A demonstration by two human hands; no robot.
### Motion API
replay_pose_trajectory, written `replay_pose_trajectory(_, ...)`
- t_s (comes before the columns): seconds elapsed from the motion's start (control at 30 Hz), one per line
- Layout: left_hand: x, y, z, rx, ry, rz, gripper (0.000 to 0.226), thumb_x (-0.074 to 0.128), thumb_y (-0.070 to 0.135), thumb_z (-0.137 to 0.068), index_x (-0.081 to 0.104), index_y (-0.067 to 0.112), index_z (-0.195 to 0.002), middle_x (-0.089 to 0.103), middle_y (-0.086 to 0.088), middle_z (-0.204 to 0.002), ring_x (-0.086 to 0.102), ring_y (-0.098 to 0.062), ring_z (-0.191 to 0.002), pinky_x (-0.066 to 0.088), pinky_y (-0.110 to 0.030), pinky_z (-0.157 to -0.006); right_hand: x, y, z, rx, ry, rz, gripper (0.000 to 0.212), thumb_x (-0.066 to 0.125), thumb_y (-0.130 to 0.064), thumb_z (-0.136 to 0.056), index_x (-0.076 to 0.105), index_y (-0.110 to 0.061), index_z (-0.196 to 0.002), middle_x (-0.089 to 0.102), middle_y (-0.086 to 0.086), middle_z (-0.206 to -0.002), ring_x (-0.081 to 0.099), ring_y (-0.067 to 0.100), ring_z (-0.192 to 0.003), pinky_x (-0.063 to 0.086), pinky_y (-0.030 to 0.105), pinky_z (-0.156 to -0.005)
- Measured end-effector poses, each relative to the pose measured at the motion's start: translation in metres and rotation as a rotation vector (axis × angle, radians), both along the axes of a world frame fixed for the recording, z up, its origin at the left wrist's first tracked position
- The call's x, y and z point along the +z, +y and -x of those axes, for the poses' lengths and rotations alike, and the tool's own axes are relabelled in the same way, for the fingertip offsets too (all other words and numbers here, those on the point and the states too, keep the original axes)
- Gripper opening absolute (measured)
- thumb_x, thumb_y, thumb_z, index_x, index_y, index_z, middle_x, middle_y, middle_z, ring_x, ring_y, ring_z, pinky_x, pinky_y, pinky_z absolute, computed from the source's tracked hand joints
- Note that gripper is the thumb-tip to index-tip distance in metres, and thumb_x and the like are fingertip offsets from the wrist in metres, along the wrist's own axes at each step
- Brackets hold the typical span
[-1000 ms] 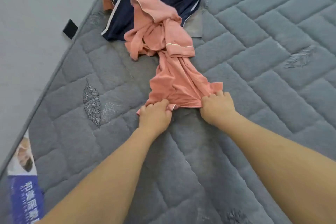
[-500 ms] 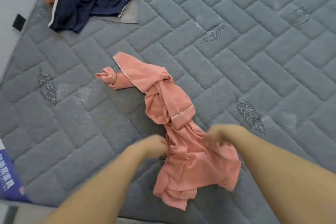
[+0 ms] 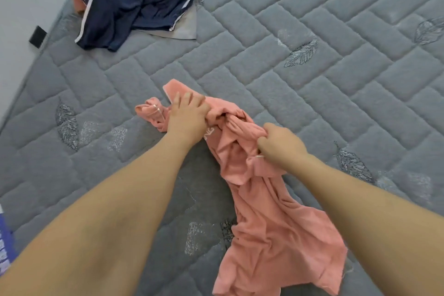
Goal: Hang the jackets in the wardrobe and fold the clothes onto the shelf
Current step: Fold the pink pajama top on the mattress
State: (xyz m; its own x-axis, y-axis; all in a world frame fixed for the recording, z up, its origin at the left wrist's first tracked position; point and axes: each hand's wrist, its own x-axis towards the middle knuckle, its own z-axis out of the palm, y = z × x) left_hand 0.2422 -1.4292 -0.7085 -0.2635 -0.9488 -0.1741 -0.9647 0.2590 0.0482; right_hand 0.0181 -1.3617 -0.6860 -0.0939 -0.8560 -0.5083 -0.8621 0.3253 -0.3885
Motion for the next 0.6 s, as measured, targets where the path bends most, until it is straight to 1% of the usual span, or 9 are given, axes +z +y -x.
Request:
replay_pose_trajectory(0.07, 0.018, -0.014, 0.004, 0.176, 0.373, -0.072, 0.015, 0.047, 0.014, -0.092, 0.060, 0.016, -0.099, 0.063, -0.008, -0.105, 0.055, -0.030, -0.106, 0.030, -0.032, -0.104, 0.016, -0.009, 0.033, -0.122, 0.088, 0.060, 0.013, 0.046, -0.013, -0.083, 0.043, -0.015, -0.071, 0.064, 0.018, -0.102, 0.056, 0.036, -0.090, 0.035, 0.033, -0.068)
replay_pose_trajectory(0.13, 0.039, -0.027, 0.001, 0.349, 0.631, -0.105, 0.014, 0.046, 0.018, -0.096, 0.058, 0.018, -0.087, 0.056, 0.005, -0.076, 0.053, -0.012, -0.071, 0.037, -0.010, -0.068, 0.033, -0.014, 0.070, -0.310, 0.119, 0.095, 0.007, 0.048, -0.009, -0.085, 0.054, -0.011, -0.080, 0.064, 0.024, -0.108, 0.059, 0.041, -0.101, 0.037, 0.035, -0.071)
replay_pose_trajectory(0.2, 0.060, -0.035, 0.002, 0.423, 0.750, -0.100, 0.027, 0.048, 0.029, -0.099, 0.053, 0.021, -0.074, 0.051, 0.011, -0.069, 0.048, -0.010, -0.063, 0.036, -0.021, -0.058, 0.045, -0.014, 0.098, -0.527, 0.100, 0.078, 0.015, 0.050, -0.006, -0.086, 0.061, -0.007, -0.095, 0.063, 0.025, -0.115, 0.057, 0.041, -0.108, 0.041, 0.036, -0.077)
replay_pose_trajectory(0.27, 0.083, -0.031, 0.013, 0.358, 0.741, -0.112, 0.039, 0.050, 0.035, -0.100, 0.041, 0.023, -0.065, 0.044, 0.007, -0.063, 0.042, -0.017, -0.062, 0.030, -0.035, -0.058, 0.055, -0.007, 0.100, -0.713, -0.084, 0.021, 0.017, 0.050, -0.004, -0.090, 0.064, -0.001, -0.098, 0.065, 0.023, -0.109, 0.061, 0.035, -0.102, 0.046, 0.033, -0.078)
replay_pose_trajectory(0.3, 0.095, -0.028, 0.022, 0.300, 0.724, -0.120, 0.041, 0.051, 0.037, -0.100, 0.038, 0.022, -0.065, 0.042, 0.007, -0.061, 0.041, -0.016, -0.060, 0.029, -0.035, -0.056, 0.060, -0.006, 0.097, -0.837, -0.231, 0.012, 0.014, 0.051, -0.003, -0.092, 0.065, -0.002, -0.092, 0.068, 0.018, -0.093, 0.065, 0.028, -0.084, 0.048, 0.029, -0.068)
replay_pose_trajectory(0.37, 0.119, -0.022, 0.043, 0.165, 0.698, -0.153, 0.037, 0.051, 0.041, -0.099, 0.044, 0.018, -0.070, 0.049, 0.005, -0.064, 0.048, -0.017, -0.063, 0.035, -0.031, -0.057, 0.078, -0.008, 0.093, -1.217, -0.626, 0.094, 0.018, 0.054, -0.002, -0.088, 0.061, -0.011, -0.074, 0.059, 0.002, -0.051, 0.051, 0.014, -0.040, 0.036, 0.016, -0.039)
replay_pose_trajectory(0.4, 0.131, -0.018, 0.053, 0.072, 0.664, -0.152, 0.036, 0.049, 0.045, -0.097, 0.049, 0.016, -0.077, 0.055, 0.002, -0.068, 0.053, -0.021, -0.068, 0.039, -0.035, -0.061, 0.088, -0.011, 0.098, -1.393, -0.744, 0.132, 0.018, 0.056, -0.003, -0.084, 0.058, -0.012, -0.069, 0.053, -0.003, -0.041, 0.044, 0.013, -0.031, 0.031, 0.012, -0.036)
replay_pose_trajectory(0.5, 0.151, -0.004, 0.090, -0.334, 0.341, -0.027, 0.044, 0.032, 0.063, -0.089, 0.047, 0.021, -0.092, 0.060, -0.005, -0.076, 0.060, -0.035, -0.078, 0.038, -0.039, -0.061, 0.106, -0.010, 0.119, -1.405, -0.903, 0.183, 0.018, 0.054, -0.004, -0.083, 0.066, -0.007, -0.070, 0.057, -0.002, -0.050, 0.046, 0.012, -0.035, 0.033, 0.014, -0.037)
replay_pose_trajectory(0.6, 0.163, 0.017, 0.140, -0.555, 0.188, -0.100, 0.044, 0.038, 0.072, -0.089, 0.044, 0.028, -0.088, 0.059, -0.004, -0.077, 0.061, -0.036, -0.082, 0.043, -0.038, -0.065, 0.108, 0.007, 0.138, -1.286, -0.867, 0.207, 0.028, 0.043, -0.006, -0.092, 0.067, -0.002, -0.106, 0.061, 0.008, -0.083, 0.053, 0.015, -0.057, 0.043, 0.020, -0.052)
